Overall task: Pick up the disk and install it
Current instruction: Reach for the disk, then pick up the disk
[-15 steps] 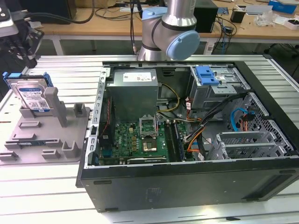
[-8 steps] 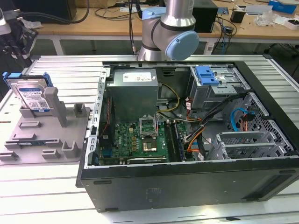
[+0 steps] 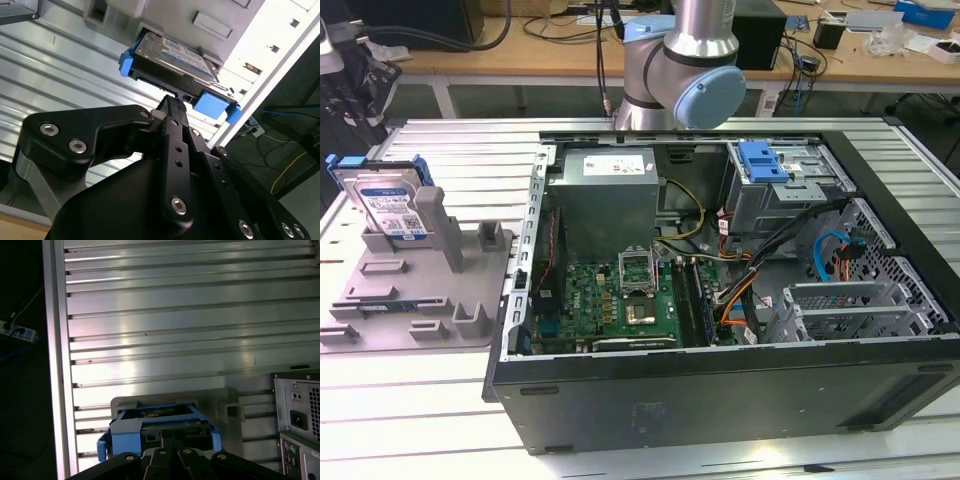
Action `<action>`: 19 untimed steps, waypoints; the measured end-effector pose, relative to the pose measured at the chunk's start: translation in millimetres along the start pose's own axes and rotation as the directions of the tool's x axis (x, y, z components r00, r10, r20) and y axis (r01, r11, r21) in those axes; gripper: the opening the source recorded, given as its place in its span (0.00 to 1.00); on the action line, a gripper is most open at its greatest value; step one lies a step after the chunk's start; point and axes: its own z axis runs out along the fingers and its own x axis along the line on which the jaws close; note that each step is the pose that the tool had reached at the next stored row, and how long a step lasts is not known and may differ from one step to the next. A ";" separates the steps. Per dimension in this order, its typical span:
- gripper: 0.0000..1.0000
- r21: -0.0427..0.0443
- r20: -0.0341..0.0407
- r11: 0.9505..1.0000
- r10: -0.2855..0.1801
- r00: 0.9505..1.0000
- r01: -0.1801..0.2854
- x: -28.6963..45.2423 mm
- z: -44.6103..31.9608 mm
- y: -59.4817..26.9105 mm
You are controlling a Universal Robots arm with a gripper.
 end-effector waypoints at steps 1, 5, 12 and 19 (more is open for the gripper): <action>0.11 0.000 0.000 1.000 -0.001 1.000 0.001 0.0 0.0 0.0; 0.11 0.001 -0.001 1.000 -0.004 1.000 0.004 0.0 0.0 0.0; 0.11 0.001 -0.001 1.000 -0.004 1.000 0.004 0.0 0.0 0.0; 0.11 0.001 -0.001 1.000 -0.005 1.000 0.005 0.0 0.0 0.0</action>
